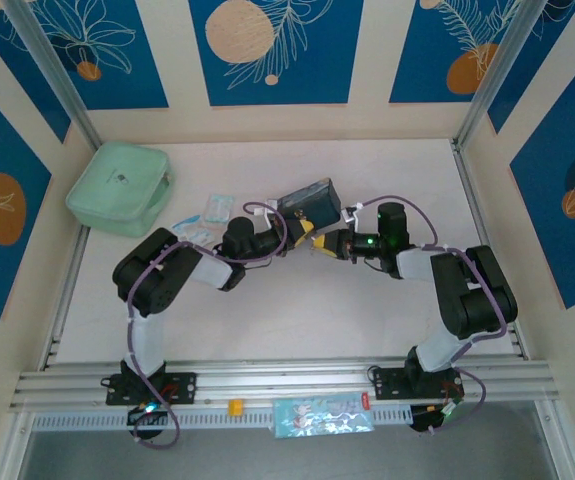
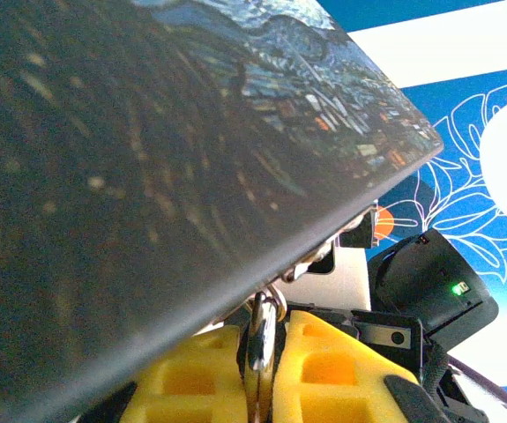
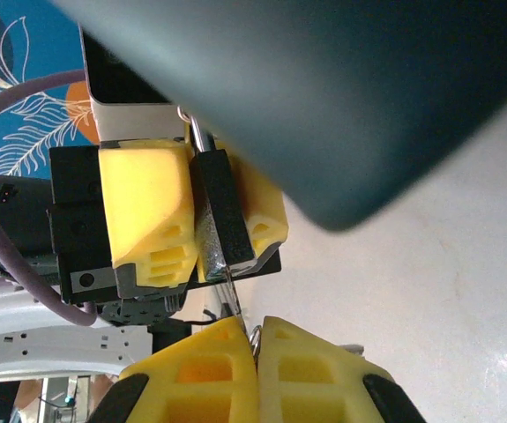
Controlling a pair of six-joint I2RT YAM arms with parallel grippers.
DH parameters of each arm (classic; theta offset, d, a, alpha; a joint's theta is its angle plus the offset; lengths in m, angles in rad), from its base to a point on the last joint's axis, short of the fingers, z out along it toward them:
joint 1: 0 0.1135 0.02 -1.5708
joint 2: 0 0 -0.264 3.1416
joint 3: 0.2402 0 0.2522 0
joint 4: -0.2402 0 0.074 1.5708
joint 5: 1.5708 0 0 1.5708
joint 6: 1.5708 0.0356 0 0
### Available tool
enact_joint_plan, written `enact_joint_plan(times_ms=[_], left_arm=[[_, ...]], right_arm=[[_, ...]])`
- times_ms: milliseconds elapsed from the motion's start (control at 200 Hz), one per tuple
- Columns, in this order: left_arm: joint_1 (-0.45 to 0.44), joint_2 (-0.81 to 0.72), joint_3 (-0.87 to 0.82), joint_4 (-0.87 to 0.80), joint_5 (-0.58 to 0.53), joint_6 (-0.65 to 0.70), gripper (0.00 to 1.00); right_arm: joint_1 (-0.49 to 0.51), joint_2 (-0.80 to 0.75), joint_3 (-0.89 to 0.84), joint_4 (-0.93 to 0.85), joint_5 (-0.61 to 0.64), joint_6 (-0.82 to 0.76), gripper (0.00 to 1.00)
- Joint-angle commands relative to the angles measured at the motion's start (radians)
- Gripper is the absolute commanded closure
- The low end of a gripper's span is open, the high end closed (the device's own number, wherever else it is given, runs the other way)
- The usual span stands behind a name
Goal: Unlock a padlock with a key
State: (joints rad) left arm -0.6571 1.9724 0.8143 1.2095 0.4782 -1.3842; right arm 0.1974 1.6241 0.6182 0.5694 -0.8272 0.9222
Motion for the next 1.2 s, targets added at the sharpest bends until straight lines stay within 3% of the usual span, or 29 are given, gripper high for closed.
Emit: enact_joint_plan(times_ms=[0,515,765,900,1005,1105,1195], left_arm=[[-0.039,-0.024,0.023,0.132,0.116,-0.015,1.0],[-0.066,-0.013,0.066,0.194,0.103,-0.09,1.0],[-0.069,-0.005,0.068,0.198,0.109,-0.091,1.0],[-0.07,0.005,0.077,0.199,0.108,-0.098,1.0],[-0.066,0.008,0.088,0.198,0.105,-0.099,1.0],[-0.058,0.015,0.095,0.191,0.094,-0.1,1.0],[-0.043,0.023,0.098,0.181,0.08,-0.106,1.0]], right_arm=[[-0.037,-0.01,-0.015,0.033,0.229,0.016,1.0],[0.014,0.007,-0.007,-0.032,0.515,0.07,1.0],[0.005,0.064,0.027,-0.031,0.497,0.129,1.0],[0.001,0.065,0.032,-0.061,0.522,0.098,1.0],[-0.011,0.068,0.003,0.017,0.496,0.065,1.0],[-0.035,0.084,-0.023,0.12,0.425,0.016,1.0],[-0.066,0.129,-0.045,0.299,0.272,-0.005,1.0]])
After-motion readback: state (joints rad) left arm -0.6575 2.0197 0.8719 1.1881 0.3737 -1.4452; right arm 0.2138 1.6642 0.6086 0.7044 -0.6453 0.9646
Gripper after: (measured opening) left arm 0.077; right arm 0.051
